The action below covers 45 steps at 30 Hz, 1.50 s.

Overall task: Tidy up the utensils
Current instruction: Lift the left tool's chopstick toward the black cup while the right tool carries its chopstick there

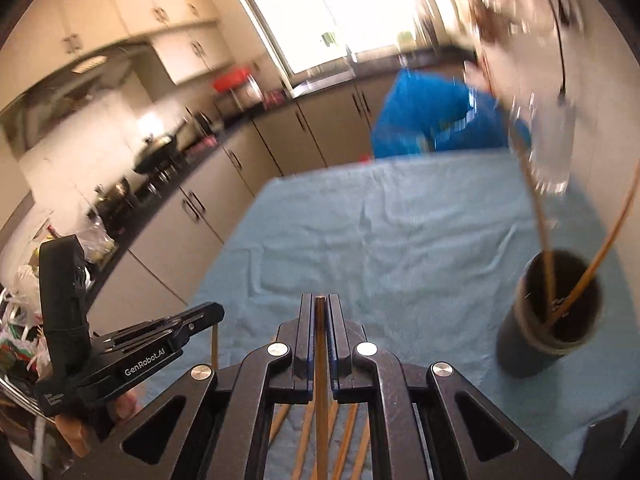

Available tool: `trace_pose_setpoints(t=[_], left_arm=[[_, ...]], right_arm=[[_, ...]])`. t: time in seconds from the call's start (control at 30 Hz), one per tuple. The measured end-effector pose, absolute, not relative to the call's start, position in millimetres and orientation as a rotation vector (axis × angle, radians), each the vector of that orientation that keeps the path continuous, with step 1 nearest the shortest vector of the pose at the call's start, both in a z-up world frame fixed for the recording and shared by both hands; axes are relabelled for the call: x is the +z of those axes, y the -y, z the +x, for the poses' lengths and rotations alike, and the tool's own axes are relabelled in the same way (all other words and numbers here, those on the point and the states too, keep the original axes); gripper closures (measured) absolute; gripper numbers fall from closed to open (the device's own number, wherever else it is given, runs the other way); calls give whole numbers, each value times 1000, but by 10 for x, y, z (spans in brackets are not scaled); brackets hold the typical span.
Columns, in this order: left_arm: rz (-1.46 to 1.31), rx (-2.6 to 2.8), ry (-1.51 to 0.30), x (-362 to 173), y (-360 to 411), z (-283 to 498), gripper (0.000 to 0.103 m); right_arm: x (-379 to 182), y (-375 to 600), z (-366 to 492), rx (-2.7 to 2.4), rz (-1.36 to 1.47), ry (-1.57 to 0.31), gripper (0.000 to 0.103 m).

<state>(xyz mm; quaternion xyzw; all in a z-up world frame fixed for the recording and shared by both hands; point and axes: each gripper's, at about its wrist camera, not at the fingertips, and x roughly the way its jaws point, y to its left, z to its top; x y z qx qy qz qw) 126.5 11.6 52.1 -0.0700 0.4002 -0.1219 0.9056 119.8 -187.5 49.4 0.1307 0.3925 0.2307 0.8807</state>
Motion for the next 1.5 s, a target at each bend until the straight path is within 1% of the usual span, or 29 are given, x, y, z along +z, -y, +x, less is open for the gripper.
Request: trace_pose_setpoints(t=[0.2,0.53,0.9,1.5], left_arm=[[-112,-216,-701,792,-131,790,98],[-108,-163,-578,1007,-144,175,98],[-111,-146,-585,1090,-162,-119,98],[-131,-178,-615,1221,-106,-121,98]], right_arm=[[768,1989,692,493,230,-650,97],[858,2186,174,499,224,-566,97],[967,2261,-180,523,178,-496,97],[1062,2405,-188,503,215,-474,97]])
